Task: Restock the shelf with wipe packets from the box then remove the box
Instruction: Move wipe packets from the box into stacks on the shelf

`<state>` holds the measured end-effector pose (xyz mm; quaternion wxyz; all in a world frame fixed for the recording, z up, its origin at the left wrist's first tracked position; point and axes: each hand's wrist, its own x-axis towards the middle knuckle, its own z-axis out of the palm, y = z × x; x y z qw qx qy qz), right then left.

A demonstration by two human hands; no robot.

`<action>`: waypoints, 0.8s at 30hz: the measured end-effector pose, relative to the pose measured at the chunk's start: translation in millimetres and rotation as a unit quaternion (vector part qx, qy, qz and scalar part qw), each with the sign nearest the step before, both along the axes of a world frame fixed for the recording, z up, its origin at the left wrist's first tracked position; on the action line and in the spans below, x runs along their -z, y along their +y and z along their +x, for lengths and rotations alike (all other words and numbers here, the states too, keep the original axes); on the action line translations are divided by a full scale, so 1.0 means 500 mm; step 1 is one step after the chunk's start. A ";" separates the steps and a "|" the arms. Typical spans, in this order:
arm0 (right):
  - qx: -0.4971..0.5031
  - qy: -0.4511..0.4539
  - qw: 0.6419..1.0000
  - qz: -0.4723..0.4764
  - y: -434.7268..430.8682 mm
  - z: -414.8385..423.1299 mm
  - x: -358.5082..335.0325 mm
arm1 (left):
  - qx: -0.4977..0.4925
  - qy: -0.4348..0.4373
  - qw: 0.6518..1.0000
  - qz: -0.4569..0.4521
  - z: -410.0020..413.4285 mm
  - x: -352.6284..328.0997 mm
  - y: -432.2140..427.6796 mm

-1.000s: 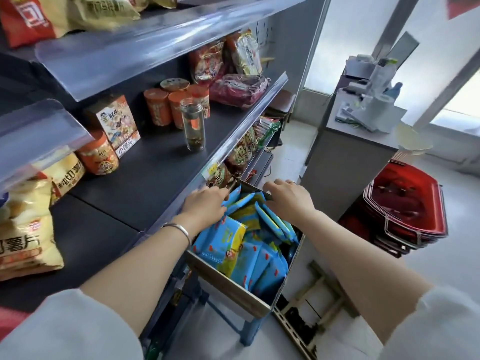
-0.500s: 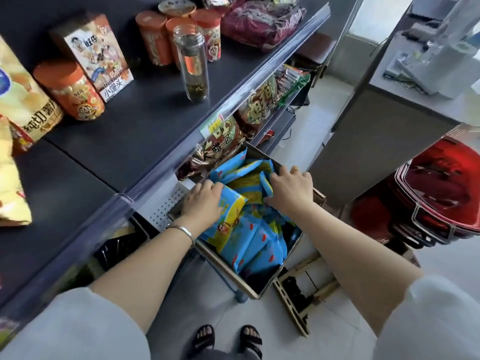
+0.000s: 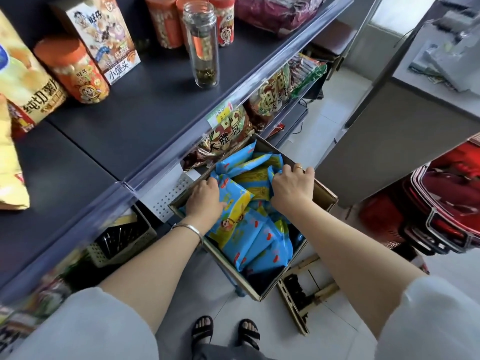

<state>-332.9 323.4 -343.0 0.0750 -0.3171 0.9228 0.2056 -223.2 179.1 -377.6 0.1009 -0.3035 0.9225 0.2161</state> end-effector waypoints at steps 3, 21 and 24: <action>0.014 -0.014 0.999 -0.026 0.006 -0.003 -0.008 | -0.009 -0.021 0.999 0.026 -0.004 -0.008 -0.012; 0.095 -0.135 0.953 -0.256 0.038 -0.021 -0.225 | 0.018 0.068 0.997 -0.035 -0.006 -0.282 -0.017; 0.080 -0.148 0.938 -0.303 0.038 -0.021 -0.269 | 0.007 0.084 0.995 -0.055 0.012 -0.337 -0.022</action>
